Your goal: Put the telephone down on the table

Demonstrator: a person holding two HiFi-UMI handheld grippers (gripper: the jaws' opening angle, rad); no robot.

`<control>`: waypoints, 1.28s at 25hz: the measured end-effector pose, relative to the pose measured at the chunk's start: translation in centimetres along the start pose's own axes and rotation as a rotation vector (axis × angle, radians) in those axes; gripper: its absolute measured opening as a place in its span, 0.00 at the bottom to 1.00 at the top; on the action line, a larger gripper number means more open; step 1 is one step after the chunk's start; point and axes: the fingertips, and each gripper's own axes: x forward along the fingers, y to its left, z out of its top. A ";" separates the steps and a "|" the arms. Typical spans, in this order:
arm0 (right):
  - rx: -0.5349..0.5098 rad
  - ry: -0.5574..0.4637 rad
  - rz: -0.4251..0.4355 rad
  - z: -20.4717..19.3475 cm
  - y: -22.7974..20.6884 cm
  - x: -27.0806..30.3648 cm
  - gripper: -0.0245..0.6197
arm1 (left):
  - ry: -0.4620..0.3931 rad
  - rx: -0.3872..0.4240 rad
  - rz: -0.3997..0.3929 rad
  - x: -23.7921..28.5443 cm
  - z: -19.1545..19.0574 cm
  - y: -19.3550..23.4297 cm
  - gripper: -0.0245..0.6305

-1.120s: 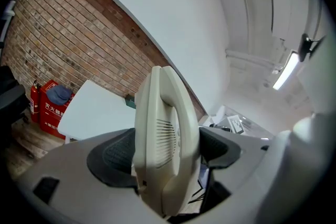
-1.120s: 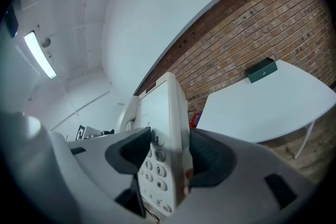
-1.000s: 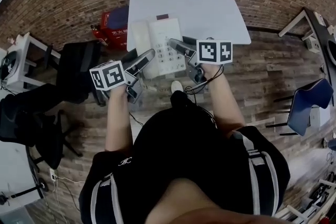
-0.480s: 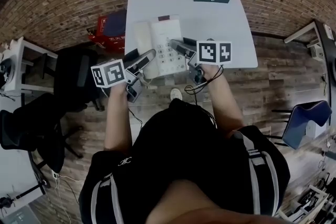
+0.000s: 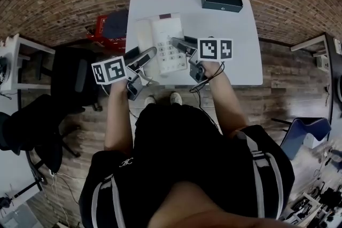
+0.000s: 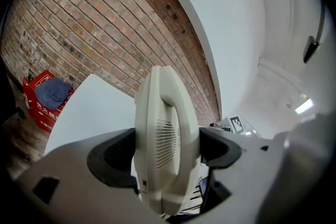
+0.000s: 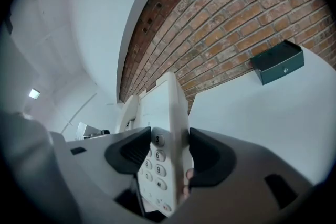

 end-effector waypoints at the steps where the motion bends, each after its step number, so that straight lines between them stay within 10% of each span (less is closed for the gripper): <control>1: 0.007 0.005 -0.004 0.1 -0.3 0.6 0.36 | 0.008 -0.008 0.002 0.2 0.3 0.6 0.61; 32: 0.251 0.022 -0.242 -1.0 -15.4 14.5 0.36 | 0.267 -0.170 -0.049 11.7 1.8 19.7 0.61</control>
